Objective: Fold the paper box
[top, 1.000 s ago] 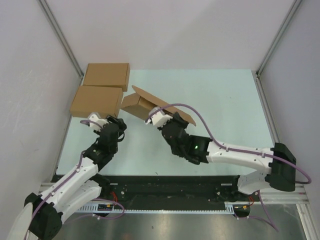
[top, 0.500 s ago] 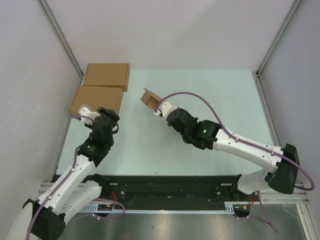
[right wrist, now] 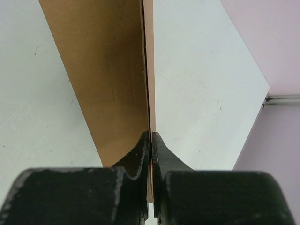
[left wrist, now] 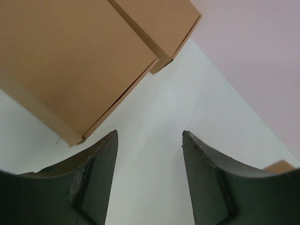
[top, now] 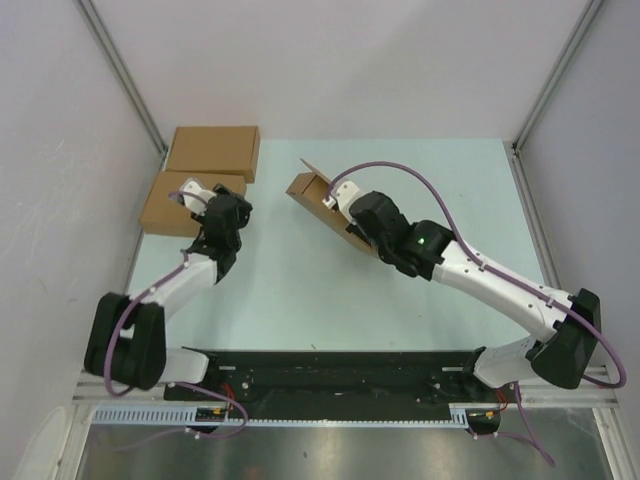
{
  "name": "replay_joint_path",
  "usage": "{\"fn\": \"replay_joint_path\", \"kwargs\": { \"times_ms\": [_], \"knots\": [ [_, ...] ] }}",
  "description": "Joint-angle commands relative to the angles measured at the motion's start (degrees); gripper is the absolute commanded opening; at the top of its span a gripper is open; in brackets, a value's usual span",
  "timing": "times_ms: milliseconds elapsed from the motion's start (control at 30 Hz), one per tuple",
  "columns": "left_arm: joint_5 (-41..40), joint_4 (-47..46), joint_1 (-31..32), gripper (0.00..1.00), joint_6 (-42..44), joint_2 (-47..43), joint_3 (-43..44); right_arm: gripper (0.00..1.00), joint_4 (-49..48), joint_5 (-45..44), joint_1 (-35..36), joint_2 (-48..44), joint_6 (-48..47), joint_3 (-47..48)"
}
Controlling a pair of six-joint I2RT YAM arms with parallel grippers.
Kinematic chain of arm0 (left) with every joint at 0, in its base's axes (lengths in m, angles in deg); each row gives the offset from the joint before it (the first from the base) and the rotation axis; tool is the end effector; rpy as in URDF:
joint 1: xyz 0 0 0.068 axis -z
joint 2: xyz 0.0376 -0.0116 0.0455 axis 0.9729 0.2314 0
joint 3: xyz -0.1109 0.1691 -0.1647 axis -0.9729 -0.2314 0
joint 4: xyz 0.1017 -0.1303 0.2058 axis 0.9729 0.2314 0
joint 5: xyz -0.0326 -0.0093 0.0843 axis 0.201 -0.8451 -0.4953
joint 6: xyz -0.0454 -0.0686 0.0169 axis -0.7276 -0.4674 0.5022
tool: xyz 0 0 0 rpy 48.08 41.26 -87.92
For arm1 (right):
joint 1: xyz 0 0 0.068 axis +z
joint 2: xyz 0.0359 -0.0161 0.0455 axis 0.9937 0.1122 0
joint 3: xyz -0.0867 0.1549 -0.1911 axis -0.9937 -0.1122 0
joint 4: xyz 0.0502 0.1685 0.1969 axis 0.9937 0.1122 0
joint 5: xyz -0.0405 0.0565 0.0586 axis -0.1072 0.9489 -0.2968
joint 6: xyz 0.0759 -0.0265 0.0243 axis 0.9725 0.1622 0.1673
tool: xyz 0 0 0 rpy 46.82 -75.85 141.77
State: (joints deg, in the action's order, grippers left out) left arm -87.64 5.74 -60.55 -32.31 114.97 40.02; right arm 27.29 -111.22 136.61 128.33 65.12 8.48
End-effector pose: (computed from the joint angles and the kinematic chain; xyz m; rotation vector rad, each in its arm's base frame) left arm 0.3147 -0.0489 0.2164 -0.8535 1.6665 -0.2053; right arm 0.2277 0.2391 0.3150 -1.0135 1.9105 -0.2688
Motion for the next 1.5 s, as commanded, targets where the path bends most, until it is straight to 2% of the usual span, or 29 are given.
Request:
{"fn": "replay_joint_path", "kwargs": {
  "times_ms": [0,100,233,500,767,1100,1233,1467],
  "knots": [
    [6.7,-13.3,-3.0,0.61,-0.6,10.0,7.8,0.0,2.2,5.0,-1.3,2.2,-1.4,3.2],
    [11.7,-18.4,-3.5,0.6,0.0,16.4,13.8,0.0,3.2,5.8,-1.6,3.7,-2.6,5.1],
    [14.6,-18.7,-3.5,0.59,0.0,21.6,18.5,0.0,3.7,6.9,-2.6,6.0,-4.6,7.9],
    [17.8,-19.4,-3.5,0.57,1.0,26.2,20.7,0.02,1.5,6.3,-4.4,16.6,-5.4,13.8],
    [20.9,-21.1,-2.9,0.56,-0.2,28.7,18.6,0.04,-0.6,7.9,-6.6,21.5,-5.6,18.6],
    [26.7,-27.9,-0.7,0.52,-1.8,30.3,14.3,0.07,-3.9,4.0,-5.2,25.0,-5.9,17.8],
    [28.1,-24.2,-0.7,0.52,-2.4,30.0,14.1,0.08,-10.6,-0.9,-2.8,24.3,-9.0,13.8],
    [27.4,-20.5,1.3,0.51,-3.4,26.7,8.7,0.08,-13.1,-4.3,-2.4,28.2,-10.7,13.7]
  ]
}}
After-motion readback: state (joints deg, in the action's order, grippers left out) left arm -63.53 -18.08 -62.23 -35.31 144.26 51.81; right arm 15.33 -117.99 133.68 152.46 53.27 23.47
